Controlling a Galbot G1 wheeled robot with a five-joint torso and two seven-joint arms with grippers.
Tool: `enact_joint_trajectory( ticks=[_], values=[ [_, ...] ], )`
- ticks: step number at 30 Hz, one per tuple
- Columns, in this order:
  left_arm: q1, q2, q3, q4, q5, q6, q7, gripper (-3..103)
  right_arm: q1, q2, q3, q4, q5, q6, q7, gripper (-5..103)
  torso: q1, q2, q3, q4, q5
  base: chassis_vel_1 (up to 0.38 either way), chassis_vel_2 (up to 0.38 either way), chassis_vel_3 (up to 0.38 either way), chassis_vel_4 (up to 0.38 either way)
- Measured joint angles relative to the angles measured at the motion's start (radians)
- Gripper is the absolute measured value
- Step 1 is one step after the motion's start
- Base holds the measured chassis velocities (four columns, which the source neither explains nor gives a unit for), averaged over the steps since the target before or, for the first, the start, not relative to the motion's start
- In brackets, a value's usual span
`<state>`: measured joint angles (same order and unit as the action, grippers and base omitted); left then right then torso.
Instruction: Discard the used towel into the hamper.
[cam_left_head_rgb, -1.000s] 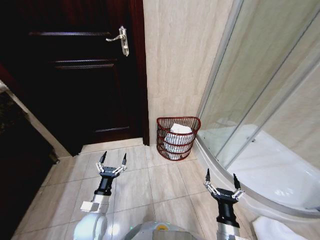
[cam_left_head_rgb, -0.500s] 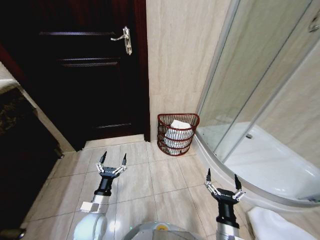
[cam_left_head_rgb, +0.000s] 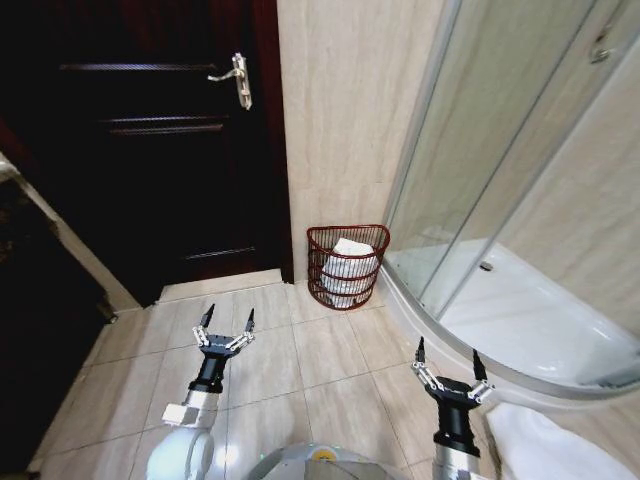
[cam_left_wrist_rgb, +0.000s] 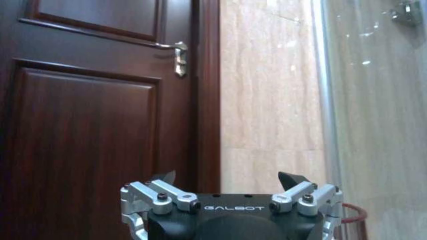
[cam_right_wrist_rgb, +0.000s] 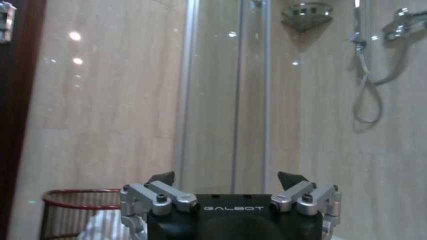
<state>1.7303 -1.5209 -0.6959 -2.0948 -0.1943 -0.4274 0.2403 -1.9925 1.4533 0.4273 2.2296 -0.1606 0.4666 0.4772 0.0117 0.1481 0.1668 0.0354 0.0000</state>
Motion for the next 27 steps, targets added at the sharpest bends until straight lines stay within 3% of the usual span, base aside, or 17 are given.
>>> enact_joint_trajectory(
  ticks=[27],
  values=[
    [0.006, -0.009, 0.003, 0.0, -0.006, -0.046, 0.016, 100, -0.011, -0.012, 0.0, 0.012, 0.0, -0.04, 0.039, 100, 0.0, 0.0, 0.0, 0.0001, 0.0, -0.092, -0.093, -0.092, -0.091]
  ],
)
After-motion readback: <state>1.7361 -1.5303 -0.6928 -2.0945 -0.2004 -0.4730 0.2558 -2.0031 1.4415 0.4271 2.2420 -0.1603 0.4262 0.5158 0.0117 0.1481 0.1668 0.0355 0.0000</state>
